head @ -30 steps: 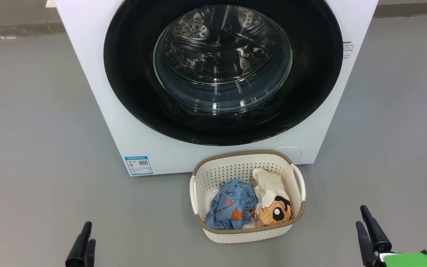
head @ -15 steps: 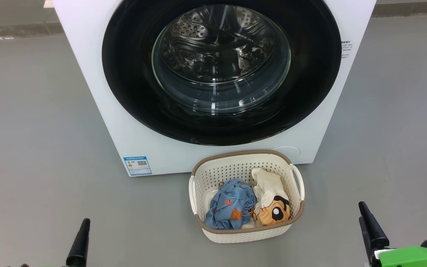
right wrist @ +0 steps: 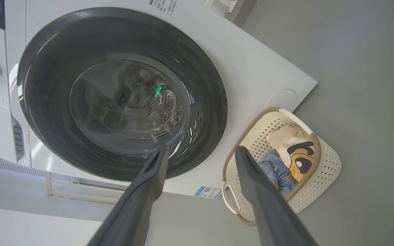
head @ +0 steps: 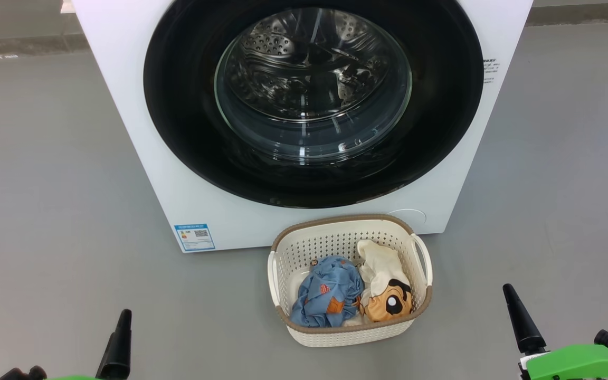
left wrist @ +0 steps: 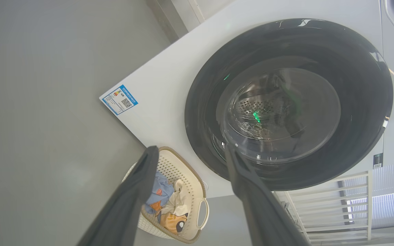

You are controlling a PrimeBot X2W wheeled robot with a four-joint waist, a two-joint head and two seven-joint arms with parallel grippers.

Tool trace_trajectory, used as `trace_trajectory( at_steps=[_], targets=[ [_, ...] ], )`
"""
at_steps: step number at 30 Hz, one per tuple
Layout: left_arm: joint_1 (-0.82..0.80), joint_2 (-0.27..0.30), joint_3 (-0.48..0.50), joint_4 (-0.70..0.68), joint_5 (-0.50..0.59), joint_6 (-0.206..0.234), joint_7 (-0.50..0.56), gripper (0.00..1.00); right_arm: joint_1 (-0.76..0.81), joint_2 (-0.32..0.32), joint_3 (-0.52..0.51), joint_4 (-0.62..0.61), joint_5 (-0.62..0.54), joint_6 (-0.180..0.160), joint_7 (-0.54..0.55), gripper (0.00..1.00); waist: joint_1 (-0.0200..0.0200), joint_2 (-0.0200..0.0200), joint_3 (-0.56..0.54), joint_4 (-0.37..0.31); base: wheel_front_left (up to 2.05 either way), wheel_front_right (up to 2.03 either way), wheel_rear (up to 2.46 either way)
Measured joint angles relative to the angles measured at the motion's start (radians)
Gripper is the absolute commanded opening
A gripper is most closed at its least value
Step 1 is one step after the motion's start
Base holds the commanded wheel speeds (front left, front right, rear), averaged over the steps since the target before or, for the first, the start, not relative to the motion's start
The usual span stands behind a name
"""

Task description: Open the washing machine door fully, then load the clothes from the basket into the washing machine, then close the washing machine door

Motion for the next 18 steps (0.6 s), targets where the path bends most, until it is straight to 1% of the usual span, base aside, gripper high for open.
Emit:
trace_trajectory(
  at_steps=[7, 11, 18],
  targets=[
    [0.000, 0.010, -0.009, -0.002, 0.105, 0.000, -0.020, 1.00, 0.000, -0.017, 0.016, 0.008, -0.088, 0.000, -0.019, 1.00, 0.0000, 0.0000, -0.001, -0.001, 0.00, 0.00, 0.00],
    [0.000, 0.010, -0.011, -0.006, 0.139, 0.000, -0.028, 1.00, -0.001, -0.018, 0.021, 0.012, -0.122, 0.000, -0.028, 1.00, 0.0000, 0.0000, -0.002, -0.001, 0.00, 0.00, 0.00],
    [0.001, 0.017, -0.021, -0.009, 0.237, 0.000, -0.049, 1.00, -0.015, -0.029, 0.036, 0.020, -0.200, 0.000, -0.049, 1.00, 0.0000, 0.0000, -0.003, -0.002, 0.00, 0.00, 0.00]
  ],
)
